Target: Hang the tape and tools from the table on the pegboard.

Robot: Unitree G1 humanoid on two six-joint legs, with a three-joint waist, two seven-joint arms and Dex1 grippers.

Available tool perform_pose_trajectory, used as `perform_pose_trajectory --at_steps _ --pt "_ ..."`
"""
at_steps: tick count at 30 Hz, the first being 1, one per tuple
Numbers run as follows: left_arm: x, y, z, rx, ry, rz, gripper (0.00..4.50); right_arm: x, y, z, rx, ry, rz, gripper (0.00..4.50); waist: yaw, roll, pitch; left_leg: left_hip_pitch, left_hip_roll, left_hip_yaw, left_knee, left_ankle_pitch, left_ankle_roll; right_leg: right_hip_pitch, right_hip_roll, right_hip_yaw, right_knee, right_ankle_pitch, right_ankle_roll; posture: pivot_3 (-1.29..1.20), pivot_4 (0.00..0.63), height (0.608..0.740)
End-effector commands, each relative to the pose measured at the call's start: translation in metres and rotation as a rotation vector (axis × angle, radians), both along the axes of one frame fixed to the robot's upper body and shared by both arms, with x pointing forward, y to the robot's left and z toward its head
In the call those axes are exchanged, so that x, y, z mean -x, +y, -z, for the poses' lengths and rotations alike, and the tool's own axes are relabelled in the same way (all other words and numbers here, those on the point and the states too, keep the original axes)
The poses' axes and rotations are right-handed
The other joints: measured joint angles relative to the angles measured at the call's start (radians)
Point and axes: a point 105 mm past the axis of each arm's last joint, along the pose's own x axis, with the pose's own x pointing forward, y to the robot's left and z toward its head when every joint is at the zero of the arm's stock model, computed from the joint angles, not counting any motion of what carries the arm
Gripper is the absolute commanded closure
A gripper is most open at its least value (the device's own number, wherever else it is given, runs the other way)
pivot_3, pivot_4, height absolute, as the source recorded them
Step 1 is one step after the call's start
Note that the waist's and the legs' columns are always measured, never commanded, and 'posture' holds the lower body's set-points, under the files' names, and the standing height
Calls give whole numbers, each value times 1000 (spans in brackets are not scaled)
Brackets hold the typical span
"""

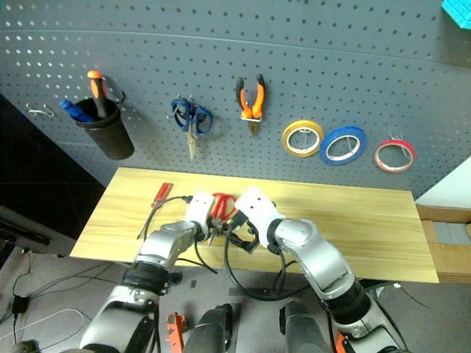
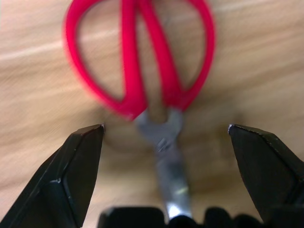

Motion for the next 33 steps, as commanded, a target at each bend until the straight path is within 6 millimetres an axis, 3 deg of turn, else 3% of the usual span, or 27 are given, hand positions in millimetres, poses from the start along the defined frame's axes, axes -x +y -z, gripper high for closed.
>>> perform_pose_trajectory --at_steps 1,9,15,24,29,33 --pt "0 3 5 3 6 -22 864 7 0 -11 -10 -28 -48 0 -8 0 0 0 0 0 0 0 0 0 0 0 0 0 0 -80 242 740" --pt "-1 9 1 29 -63 -49 3428 2 -17 -10 25 -35 -20 0 -11 0 0 0 0 0 0 0 0 0 0 0 -1 0 0 -88 236 740" --pt "1 19 -22 -3 -220 -76 3425 -1 -28 -16 20 -45 -21 0 -12 0 0 0 0 0 0 0 0 0 0 0 -1 0 0 -88 236 740" --pt "52 22 -87 -42 -614 92 3425 19 -37 -48 -49 -117 -176 0 -12 1 0 -1 1 0 -3 0 0 0 0 0 -7 0 0 -77 238 740" --pt "72 34 -125 -96 -780 132 3425 11 -48 -75 -99 -196 -156 0 -10 1 1 -1 1 0 -3 0 0 1 -1 0 -8 0 0 -61 233 740" --pt "81 42 -167 -166 -949 134 3425 0 -59 -101 -158 -253 -120 0 -10 1 1 -1 1 1 -2 0 0 1 0 1 -8 -1 1 -53 228 740"
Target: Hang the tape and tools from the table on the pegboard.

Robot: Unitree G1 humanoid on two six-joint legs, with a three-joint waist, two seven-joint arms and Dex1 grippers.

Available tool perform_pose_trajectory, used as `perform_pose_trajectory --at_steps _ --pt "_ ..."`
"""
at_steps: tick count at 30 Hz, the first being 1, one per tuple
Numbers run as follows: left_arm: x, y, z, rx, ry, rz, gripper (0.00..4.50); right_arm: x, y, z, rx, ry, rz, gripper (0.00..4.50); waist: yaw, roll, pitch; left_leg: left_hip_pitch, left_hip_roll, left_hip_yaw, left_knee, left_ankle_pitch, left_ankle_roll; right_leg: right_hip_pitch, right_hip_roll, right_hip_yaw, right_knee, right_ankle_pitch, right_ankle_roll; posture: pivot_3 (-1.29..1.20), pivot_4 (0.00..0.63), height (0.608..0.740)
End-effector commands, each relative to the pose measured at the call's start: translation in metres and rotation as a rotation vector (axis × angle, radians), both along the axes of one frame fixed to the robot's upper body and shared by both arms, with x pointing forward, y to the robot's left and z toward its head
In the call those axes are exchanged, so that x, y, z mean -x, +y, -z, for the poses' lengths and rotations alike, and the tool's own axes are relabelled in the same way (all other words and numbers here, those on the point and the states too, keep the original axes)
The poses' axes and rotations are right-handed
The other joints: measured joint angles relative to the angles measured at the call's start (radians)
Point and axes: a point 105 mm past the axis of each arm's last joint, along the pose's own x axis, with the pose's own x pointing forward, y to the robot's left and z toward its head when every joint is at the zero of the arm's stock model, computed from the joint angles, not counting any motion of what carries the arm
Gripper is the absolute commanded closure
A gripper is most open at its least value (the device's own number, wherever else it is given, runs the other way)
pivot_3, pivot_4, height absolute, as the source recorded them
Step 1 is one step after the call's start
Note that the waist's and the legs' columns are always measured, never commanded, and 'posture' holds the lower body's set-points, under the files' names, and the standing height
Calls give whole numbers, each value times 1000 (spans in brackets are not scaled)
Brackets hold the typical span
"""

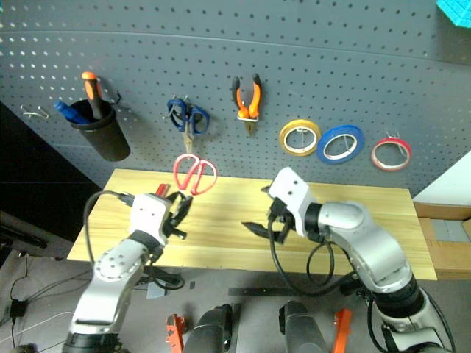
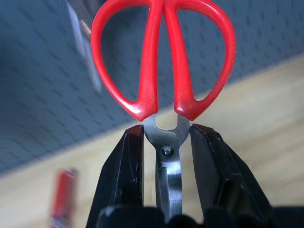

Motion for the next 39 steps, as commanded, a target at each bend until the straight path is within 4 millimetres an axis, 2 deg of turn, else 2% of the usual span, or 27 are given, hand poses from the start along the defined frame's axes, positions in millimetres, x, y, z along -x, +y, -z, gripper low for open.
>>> perform_pose_trajectory --at_steps 1,6,10,17,24,31,36,39 --pt "10 0 -52 -51 -219 17 3425 -6 -10 -27 -59 -84 19 0 1 0 0 0 0 0 0 0 0 0 0 0 0 0 0 -51 226 740" --pt "7 1 -81 -76 -342 12 3425 -16 -16 -33 -69 -112 49 0 4 0 0 0 -1 0 0 0 0 0 0 0 0 0 0 -50 221 740" --pt "-6 6 -85 -63 -339 -6 3425 -20 -16 -34 -69 -121 55 0 3 0 0 0 0 1 0 0 0 0 0 0 0 0 0 -53 223 740" --pt "-36 9 -74 -74 -264 -5 3425 -23 -15 -35 -54 -134 61 0 0 0 0 -1 0 1 0 0 0 0 0 0 0 0 0 -68 228 740" --pt "-55 -5 -65 -98 -229 67 3425 -24 -14 -39 -54 -153 64 0 -1 0 0 -1 0 1 -1 0 0 -1 0 0 0 0 0 -88 232 740" --pt "-57 -5 -56 -74 -198 81 3425 -17 -5 -70 -200 -217 38 0 -2 0 0 -1 0 1 -1 0 1 -1 0 0 0 0 0 -96 238 740" --pt "-55 1 -44 -75 -155 57 1752 -14 0 -76 -235 -225 20 0 -1 0 0 -1 -1 0 -1 0 1 -1 0 0 0 0 0 -95 238 740" --pt "-51 6 -22 -68 -56 41 636 -15 2 -70 -225 -204 27 0 -2 1 0 -1 0 0 -1 -1 1 -1 0 0 0 0 0 -93 242 740"
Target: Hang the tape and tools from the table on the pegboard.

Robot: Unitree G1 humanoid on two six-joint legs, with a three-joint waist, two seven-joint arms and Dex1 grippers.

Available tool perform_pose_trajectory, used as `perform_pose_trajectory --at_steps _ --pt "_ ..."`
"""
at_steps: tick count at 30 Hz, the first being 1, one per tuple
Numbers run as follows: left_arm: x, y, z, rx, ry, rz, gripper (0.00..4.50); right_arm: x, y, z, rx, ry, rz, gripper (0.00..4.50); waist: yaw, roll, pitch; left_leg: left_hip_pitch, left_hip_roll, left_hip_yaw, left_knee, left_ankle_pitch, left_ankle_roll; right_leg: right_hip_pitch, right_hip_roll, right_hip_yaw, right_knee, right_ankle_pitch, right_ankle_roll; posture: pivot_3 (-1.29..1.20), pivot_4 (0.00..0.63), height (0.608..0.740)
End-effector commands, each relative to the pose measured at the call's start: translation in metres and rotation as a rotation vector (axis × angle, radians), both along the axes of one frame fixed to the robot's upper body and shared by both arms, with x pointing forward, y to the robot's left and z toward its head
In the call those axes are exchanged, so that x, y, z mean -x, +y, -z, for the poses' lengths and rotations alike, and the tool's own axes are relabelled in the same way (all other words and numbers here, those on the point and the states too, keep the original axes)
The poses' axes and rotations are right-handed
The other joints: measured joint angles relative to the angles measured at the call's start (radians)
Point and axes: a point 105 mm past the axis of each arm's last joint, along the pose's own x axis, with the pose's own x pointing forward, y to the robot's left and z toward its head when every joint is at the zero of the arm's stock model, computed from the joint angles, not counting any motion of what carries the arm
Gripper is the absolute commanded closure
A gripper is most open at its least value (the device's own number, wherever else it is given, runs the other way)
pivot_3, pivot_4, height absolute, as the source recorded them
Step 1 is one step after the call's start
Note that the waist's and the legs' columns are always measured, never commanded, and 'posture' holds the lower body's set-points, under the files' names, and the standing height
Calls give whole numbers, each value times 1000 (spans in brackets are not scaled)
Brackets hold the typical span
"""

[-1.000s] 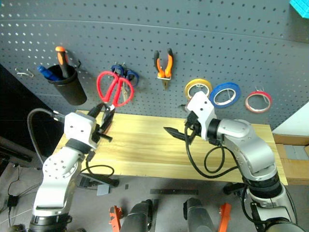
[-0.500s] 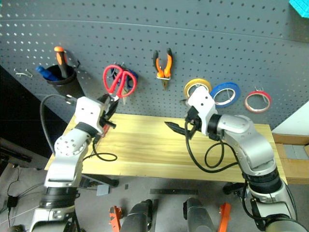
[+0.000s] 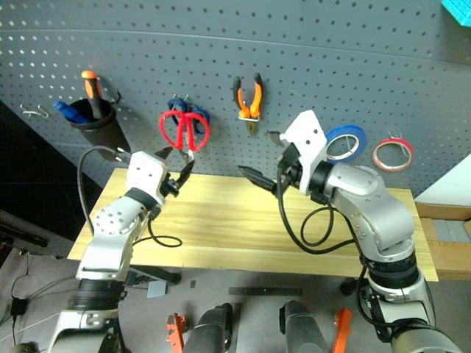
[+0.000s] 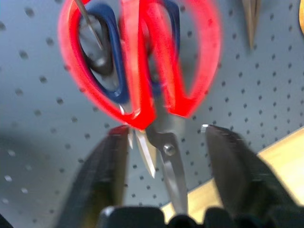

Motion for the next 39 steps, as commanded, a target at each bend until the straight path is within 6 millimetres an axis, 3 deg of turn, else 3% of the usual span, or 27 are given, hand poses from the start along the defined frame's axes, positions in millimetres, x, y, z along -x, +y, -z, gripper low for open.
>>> perform_pose_trajectory --at_steps 1,2,4,7,12,15,17,26,36,39 --pt "7 7 22 2 107 -23 265 6 3 -7 -3 -40 -1 0 -1 0 0 0 0 0 0 0 0 0 0 0 0 0 0 -91 243 740" --pt "10 12 34 14 163 -44 24 5 5 0 10 -7 9 0 -1 0 0 0 0 0 0 0 0 0 0 0 0 0 0 -89 246 740" --pt "12 23 49 46 248 -92 24 4 7 9 -2 57 37 0 -5 1 0 0 0 0 0 0 0 0 0 0 0 0 0 -84 252 740" --pt "7 49 54 142 336 -200 24 4 18 16 -60 178 50 0 -5 1 1 0 1 -1 0 0 0 -1 0 -1 1 0 0 -79 263 740" --pt "0 74 60 223 472 -264 24 -2 33 33 -24 299 114 0 -8 3 4 0 0 -2 0 0 0 0 1 -1 1 0 0 -78 297 740" --pt "-8 104 63 271 563 -328 24 -3 57 47 36 388 126 0 -13 5 16 0 0 -1 0 0 0 0 1 -1 1 0 0 -78 327 740" --pt "-11 114 64 290 591 -347 24 -5 66 48 41 407 130 0 -19 7 26 0 2 -2 0 0 0 -2 3 -1 1 -3 4 -75 345 740" --pt "-25 130 82 323 686 -410 24 -12 86 48 84 390 149 0 -17 8 75 -6 0 -2 -1 0 1 -7 0 -2 0 -1 1 -77 408 740" --pt "-40 132 87 375 682 -482 24 -10 85 43 114 360 146 0 -23 7 96 -19 0 0 1 0 1 -22 0 -1 3 -1 1 -127 423 740" --pt "-40 136 87 364 673 -507 620 -11 84 41 118 351 153 0 -26 7 97 -21 0 0 1 -1 1 -23 0 -1 2 -1 1 -133 417 740"
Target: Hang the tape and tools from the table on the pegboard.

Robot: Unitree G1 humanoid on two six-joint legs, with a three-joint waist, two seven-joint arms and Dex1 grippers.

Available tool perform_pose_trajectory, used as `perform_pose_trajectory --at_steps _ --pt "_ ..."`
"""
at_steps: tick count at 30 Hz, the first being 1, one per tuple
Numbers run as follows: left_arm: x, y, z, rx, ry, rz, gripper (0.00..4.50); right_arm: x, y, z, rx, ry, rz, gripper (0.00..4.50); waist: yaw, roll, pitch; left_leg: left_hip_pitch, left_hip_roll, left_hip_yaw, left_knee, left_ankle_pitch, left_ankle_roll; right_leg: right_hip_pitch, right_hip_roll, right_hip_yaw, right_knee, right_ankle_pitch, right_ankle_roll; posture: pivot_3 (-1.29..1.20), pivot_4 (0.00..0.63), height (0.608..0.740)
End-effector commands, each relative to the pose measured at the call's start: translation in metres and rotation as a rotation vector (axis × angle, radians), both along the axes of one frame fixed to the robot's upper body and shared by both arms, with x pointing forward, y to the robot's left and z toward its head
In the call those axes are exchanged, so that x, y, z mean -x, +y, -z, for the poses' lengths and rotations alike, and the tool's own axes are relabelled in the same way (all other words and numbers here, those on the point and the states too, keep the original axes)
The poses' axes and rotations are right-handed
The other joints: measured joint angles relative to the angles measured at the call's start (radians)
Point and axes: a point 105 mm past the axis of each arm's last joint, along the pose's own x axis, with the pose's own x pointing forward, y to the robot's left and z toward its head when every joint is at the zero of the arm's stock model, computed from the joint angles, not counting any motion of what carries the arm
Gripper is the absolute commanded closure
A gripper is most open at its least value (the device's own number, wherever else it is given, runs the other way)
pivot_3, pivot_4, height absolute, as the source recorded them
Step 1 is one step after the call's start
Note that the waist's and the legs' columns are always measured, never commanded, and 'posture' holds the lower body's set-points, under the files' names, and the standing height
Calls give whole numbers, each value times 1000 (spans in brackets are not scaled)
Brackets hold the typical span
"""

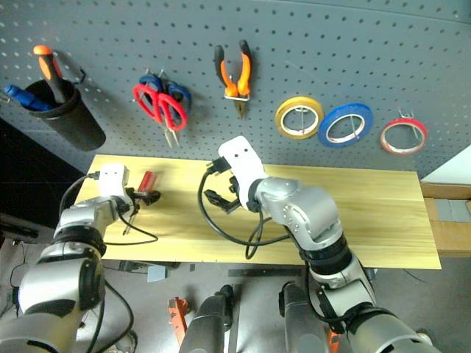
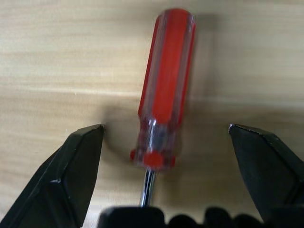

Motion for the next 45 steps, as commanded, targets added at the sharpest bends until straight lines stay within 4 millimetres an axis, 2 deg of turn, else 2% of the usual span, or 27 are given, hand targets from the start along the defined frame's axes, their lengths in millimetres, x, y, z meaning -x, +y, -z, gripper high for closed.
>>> perform_pose_trajectory --at_steps 1,8,9,12,16,21,24,26,29,31,34,36,39,42,45 --pt "3 9 2 -38 8 -29 955 6 5 -17 -11 -71 -33 0 -1 0 0 0 0 0 0 0 0 0 0 0 0 0 0 -134 415 740" --pt "12 20 9 -35 9 -42 3495 0 5 -25 -14 -110 -19 0 -5 0 0 0 0 0 0 0 0 0 0 0 0 0 0 -130 384 740" --pt "14 22 8 -39 -2 -47 3716 -1 5 -26 -13 -116 -18 0 -6 0 0 0 0 0 0 0 0 0 0 0 0 0 0 -128 380 740" --pt "17 26 7 -36 -50 -40 3714 -2 2 -29 -18 -128 -13 0 -6 0 0 0 0 0 0 0 0 0 0 0 0 0 0 -122 375 740" --pt "25 6 3 -8 -167 88 3714 3 -9 -36 -29 -174 -47 0 -4 0 0 0 3 0 -1 0 0 0 -2 0 -1 0 0 -117 369 740" --pt "62 -18 -7 4 -276 114 3714 31 -29 -42 -62 -244 -215 0 2 0 -1 -2 8 -1 -1 0 -1 0 -7 0 -3 0 0 -105 344 740" --pt "86 -32 -13 -8 -311 95 3714 49 -38 -52 -106 -277 -322 0 2 -1 -1 -2 9 -1 0 0 -1 0 -5 -1 -2 0 0 -95 317 740" --pt "93 -43 -23 -46 -361 122 3714 55 -40 -58 -123 -304 -369 0 2 -1 -3 -2 11 -1 0 0 -1 0 -3 -1 -2 1 -1 -86 298 740" --pt "93 -58 -59 -122 -514 162 3714 62 -42 -64 -144 -324 -429 0 4 -3 -6 0 13 -1 0 0 -2 1 0 -2 -1 2 -2 -64 267 740" --pt "89 -63 -98 -210 -657 177 3714 61 -43 -70 -163 -343 -440 0 7 -3 -9 0 13 -1 0 2 -4 1 0 -3 -1 2 -3 -49 246 740" --pt "88 -61 -160 -350 -871 132 3714 58 -44 -77 -179 -372 -441 0 16 -9 -17 0 12 -1 0 3 -6 1 2 -3 -1 2 -3 -32 220 740" --pt "89 -55 -191 -399 -968 87 3714 54 -45 -81 -182 -390 -442 0 18 -13 -25 0 12 -1 0 3 -6 1 3 -4 -1 3 -3 -22 203 740" --pt "90 -52 -221 -424 -1053 59 3714 51 -44 -85 -186 -409 -447 0 18 -14 -44 0 11 1 0 3 -6 1 2 -3 -2 4 -3 -16 193 740" --pt "94 -51 -259 -449 -1178 41 3714 48 -44 -89 -187 -434 -452 0 26 -14 -53 0 11 2 -1 4 -7 1 2 -3 -3 3 -3 -22 181 740" --pt "97 -42 -282 -445 -1253 -7 3714 46 -42 -94 -191 -459 -454 0 30 -15 -59 -1 11 2 0 3 -7 1 2 -4 -3 4 -3 -29 175 740"
